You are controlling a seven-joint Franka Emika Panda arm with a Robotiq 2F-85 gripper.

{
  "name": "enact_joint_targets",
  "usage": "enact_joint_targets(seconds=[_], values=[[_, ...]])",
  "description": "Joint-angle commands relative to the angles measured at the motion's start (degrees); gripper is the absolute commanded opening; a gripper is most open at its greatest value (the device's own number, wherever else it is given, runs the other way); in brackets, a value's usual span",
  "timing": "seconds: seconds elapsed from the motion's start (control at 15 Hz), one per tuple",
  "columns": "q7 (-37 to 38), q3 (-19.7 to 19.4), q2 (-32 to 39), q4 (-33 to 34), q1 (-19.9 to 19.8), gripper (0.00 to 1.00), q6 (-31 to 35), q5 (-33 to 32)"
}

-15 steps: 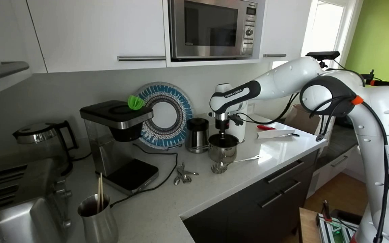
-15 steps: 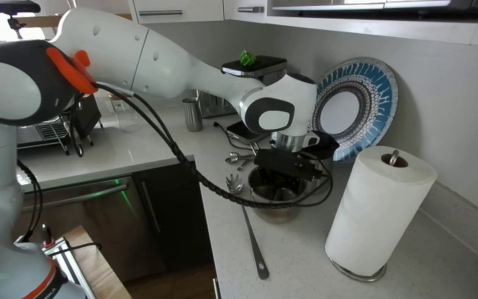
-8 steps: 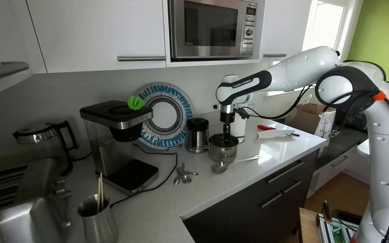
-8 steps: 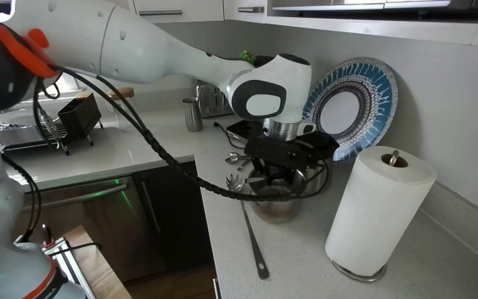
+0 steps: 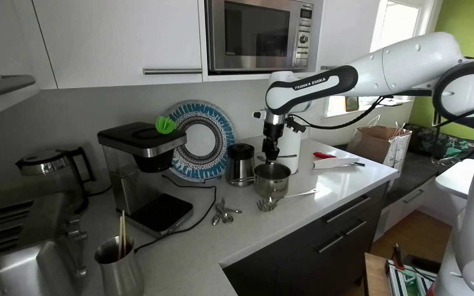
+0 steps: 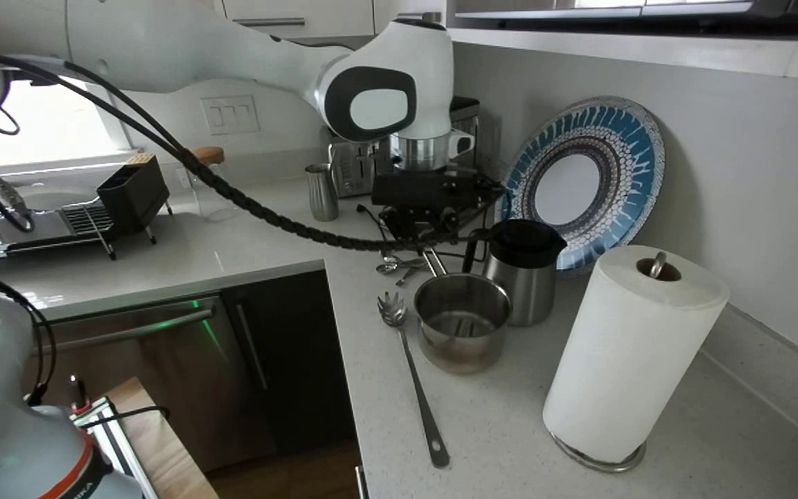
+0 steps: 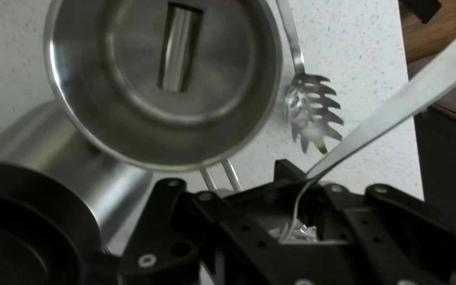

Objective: Pick up the spoon from the silver pot and put it on the kitchen counter

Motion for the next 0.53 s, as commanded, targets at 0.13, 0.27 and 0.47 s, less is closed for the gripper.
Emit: enact_joint_targets(seconds=[0.13,0.27,0.47], values=[[-3.87,3.78,-1.62,-1.73,9.35,0.01,0.26,-1.97],[-7.83,5.00,2.79,-0.18,11.37,0.01,2.25,0.24],[-12.22,6.93,7.68,1.16,12.94,0.01,5.47,1.39]])
